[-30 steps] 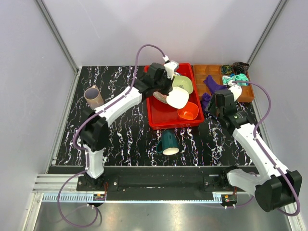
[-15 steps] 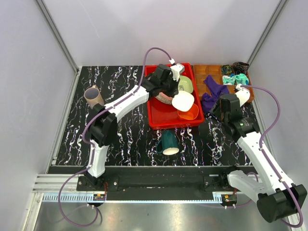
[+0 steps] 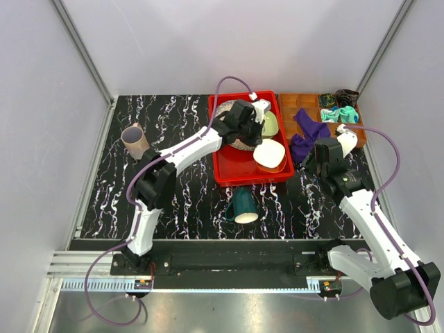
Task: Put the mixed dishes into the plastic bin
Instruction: Place the bowl in the plastic bin.
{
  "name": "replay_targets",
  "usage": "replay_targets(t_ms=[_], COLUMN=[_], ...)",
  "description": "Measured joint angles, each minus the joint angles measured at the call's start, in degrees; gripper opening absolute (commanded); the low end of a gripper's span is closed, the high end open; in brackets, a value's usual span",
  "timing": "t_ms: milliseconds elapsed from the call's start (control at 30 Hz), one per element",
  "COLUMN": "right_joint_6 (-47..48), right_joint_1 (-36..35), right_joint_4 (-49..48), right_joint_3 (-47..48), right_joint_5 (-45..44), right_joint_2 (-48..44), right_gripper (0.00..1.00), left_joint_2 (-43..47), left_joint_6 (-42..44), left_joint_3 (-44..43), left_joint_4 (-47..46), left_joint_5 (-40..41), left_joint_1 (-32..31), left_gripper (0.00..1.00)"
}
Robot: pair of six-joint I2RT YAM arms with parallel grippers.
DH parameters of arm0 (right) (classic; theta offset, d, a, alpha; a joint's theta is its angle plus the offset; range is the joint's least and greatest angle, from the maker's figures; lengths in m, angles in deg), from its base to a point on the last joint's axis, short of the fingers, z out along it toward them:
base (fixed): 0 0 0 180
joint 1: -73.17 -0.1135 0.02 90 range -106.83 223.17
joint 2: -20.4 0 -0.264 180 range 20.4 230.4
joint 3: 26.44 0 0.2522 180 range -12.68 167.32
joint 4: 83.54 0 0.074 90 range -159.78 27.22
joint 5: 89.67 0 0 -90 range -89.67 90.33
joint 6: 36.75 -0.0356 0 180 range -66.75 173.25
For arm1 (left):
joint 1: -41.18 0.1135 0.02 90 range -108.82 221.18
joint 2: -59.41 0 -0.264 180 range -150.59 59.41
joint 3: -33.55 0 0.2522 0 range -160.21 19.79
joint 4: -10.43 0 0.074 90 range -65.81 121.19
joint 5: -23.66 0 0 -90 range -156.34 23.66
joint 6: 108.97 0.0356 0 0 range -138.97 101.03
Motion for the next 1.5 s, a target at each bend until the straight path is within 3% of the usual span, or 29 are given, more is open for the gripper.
replay_targets(t_ms=[767,1067,1500], right_joint_6=[0.0,0.0,0.0], right_joint_1=[0.4,0.5,0.6], right_joint_4=[0.0,0.0,0.0], right_joint_3=[-1.4,-1.8,-2.1], right_joint_5=[0.0,0.0,0.1], right_joint_2=[-0.5,-0.9,-1.0], right_gripper=[0.65,0.66,0.65], left_joint_2=[-3.0,-4.0,-4.0], left_joint_6=[-3.7,-4.1,-4.3], left_joint_3=[0.0,0.1,0.1], left_joint_4=[-1.7,-1.8,-2.8], left_joint_5=[0.4,0.6,0.5], left_joint_1=[-1.4,-1.4,-1.4], left_gripper=[0.0,0.18,0.26])
